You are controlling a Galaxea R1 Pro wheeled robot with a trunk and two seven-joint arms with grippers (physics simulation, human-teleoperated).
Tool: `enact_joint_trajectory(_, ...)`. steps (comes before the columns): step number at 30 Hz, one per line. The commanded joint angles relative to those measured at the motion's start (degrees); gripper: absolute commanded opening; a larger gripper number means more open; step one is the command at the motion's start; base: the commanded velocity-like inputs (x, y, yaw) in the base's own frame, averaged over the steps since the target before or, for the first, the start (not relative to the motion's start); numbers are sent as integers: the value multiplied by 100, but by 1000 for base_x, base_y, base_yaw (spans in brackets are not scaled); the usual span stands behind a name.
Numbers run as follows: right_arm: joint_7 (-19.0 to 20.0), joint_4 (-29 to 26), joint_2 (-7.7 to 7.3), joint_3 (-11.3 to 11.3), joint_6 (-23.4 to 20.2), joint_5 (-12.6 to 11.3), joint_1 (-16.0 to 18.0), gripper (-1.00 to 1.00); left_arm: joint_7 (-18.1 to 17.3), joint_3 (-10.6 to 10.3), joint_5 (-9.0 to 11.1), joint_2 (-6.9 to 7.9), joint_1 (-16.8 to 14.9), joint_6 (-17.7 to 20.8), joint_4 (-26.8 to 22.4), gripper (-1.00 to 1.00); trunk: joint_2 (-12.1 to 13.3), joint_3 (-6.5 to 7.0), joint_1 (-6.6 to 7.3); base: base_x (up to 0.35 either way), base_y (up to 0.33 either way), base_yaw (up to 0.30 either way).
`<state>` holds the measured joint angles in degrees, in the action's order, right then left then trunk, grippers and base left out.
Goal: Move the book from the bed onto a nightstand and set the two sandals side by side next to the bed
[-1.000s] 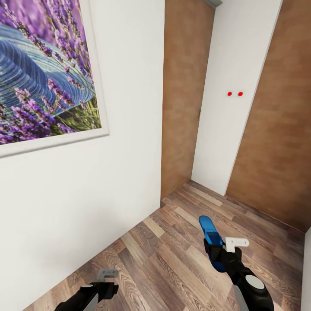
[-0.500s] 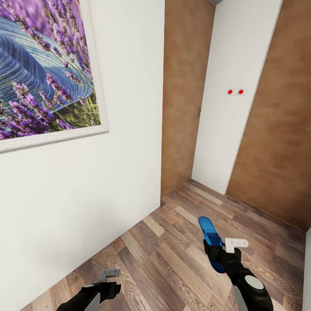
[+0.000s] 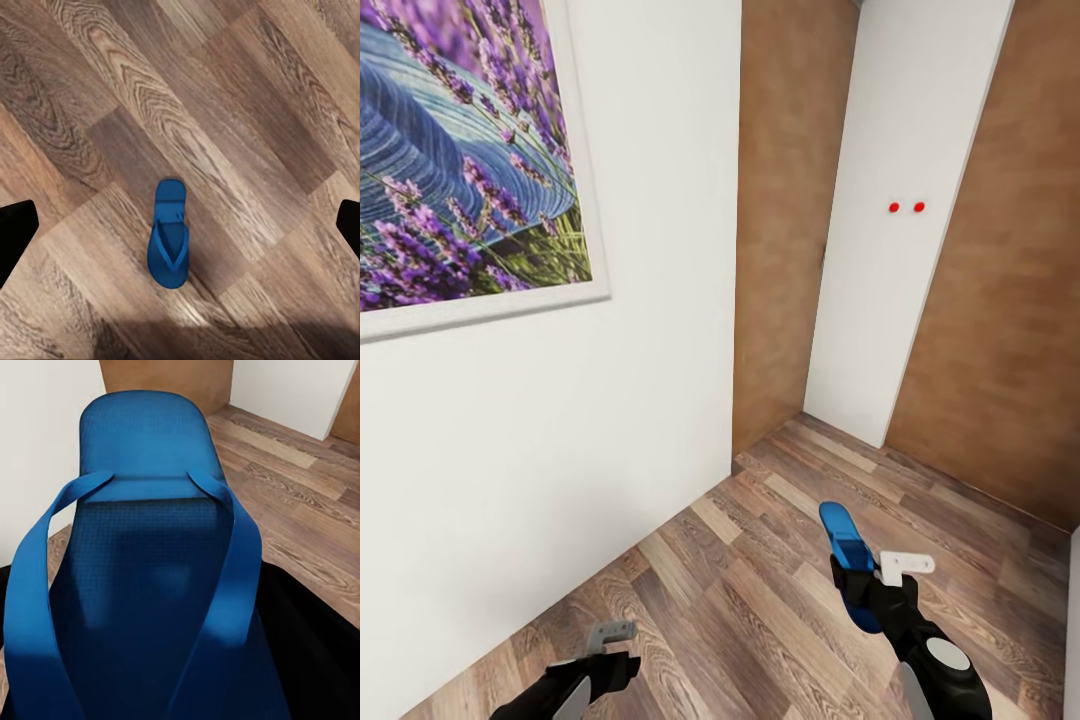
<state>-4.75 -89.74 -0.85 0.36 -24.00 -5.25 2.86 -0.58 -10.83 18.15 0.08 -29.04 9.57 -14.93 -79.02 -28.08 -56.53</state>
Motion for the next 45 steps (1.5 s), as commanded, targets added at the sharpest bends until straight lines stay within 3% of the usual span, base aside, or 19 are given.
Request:
enact_joint_trajectory(1,-44,-6,-3,8,-26,-55,2,-100,-3,-22,65,5,0,26,-7,100,-45,-24,-22,0,0,0)
enact_joint_trajectory(45,-42,176,5,23,-26,-54,3,-100,12,-29,102,10,0,-28,-7,100,-1810,-814,-989,0,0,0)
